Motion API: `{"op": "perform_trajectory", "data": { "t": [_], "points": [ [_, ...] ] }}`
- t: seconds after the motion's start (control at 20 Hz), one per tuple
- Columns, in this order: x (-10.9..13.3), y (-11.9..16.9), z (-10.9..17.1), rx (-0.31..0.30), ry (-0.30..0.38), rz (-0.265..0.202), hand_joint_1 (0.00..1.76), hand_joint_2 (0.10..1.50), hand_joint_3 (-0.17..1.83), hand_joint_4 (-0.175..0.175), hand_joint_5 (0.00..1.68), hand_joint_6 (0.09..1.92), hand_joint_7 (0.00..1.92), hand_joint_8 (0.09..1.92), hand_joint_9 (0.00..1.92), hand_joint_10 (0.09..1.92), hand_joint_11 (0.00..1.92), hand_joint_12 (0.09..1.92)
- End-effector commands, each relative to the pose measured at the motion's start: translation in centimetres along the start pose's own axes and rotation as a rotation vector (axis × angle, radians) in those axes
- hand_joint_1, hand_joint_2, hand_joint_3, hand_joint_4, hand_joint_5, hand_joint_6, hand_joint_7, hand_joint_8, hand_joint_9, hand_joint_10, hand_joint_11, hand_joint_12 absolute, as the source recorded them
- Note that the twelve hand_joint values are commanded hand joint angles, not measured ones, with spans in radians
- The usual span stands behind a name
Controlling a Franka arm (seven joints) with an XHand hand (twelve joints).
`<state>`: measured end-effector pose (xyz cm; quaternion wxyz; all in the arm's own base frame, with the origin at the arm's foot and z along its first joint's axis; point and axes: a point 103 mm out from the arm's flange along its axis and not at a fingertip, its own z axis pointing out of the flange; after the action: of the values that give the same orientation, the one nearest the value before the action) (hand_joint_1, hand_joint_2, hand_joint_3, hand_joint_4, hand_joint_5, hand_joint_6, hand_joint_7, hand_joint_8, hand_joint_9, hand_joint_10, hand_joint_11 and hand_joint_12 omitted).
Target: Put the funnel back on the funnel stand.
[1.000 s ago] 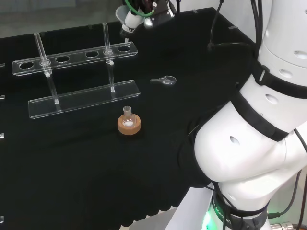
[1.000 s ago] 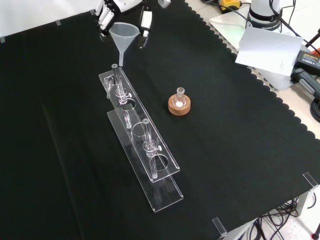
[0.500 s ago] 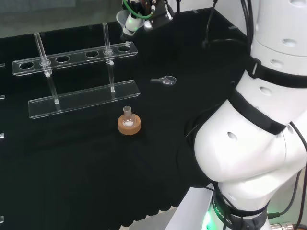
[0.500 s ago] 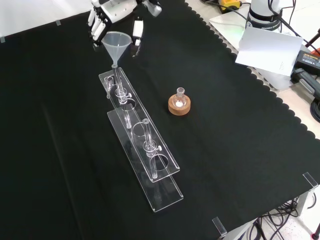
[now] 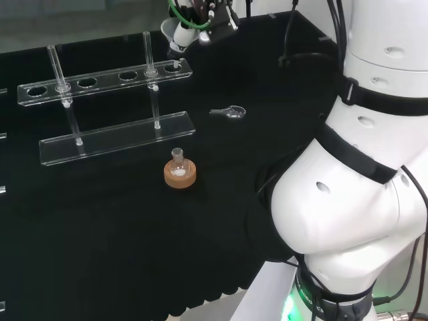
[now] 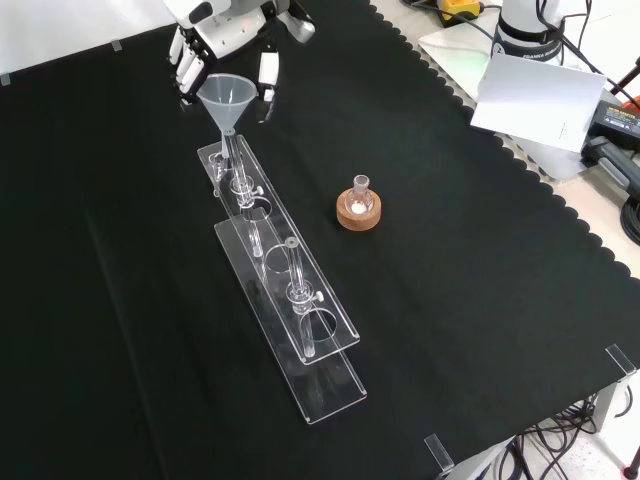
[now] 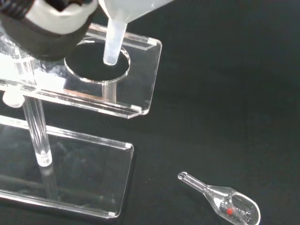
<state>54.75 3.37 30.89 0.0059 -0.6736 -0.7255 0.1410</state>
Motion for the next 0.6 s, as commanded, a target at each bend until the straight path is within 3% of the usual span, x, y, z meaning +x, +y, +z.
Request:
{"op": "perform_trajectory", "data": {
  "t": [0.05,0.6],
  "points": [
    [0.2,0.5,1.0,0.023,-0.002,-0.008,0.9,0.73,0.58,0.003,0.95,0.75,0.77,0.67,1.19,0.2,0.83,1.07],
    [0.7,1.6,2.4,0.055,0.007,-0.032,0.85,0.72,0.59,-0.014,0.83,0.78,0.72,0.67,1.13,0.19,0.77,1.11]
  ]
}}
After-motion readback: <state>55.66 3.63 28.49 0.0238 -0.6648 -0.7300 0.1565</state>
